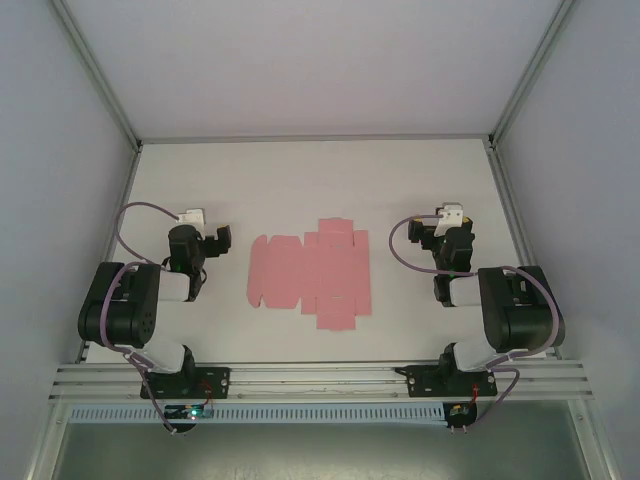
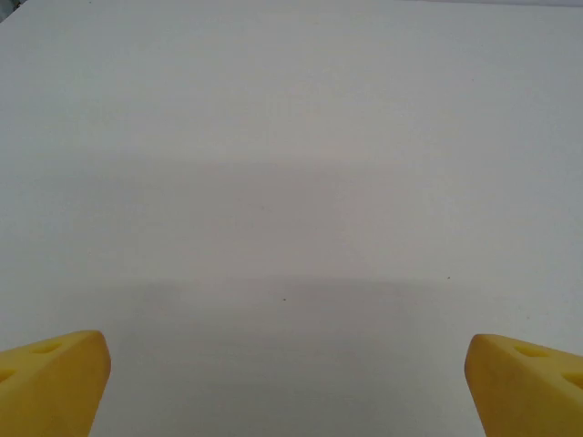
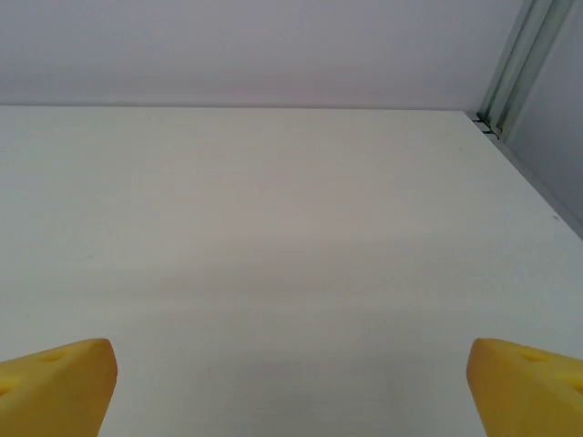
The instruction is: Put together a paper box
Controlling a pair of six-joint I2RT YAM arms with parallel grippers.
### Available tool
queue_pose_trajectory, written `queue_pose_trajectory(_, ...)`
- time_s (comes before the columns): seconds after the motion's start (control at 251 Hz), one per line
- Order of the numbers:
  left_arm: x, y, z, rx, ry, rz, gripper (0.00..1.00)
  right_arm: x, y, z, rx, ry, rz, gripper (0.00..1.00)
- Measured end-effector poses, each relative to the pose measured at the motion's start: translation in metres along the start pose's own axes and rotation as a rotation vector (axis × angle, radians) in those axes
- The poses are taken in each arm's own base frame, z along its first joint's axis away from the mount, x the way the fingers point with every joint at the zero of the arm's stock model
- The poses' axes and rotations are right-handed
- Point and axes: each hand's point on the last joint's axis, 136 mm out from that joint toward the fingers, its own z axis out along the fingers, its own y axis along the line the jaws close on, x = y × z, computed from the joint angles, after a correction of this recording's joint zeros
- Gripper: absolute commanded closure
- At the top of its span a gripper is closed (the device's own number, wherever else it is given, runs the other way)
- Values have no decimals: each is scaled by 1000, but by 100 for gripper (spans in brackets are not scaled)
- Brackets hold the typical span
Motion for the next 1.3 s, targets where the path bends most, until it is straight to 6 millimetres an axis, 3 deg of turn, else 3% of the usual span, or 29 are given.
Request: queue_pose_trajectory(1.301, -4, -1, 2, 4, 1, 7, 0, 1, 0, 0, 1, 4, 0, 2)
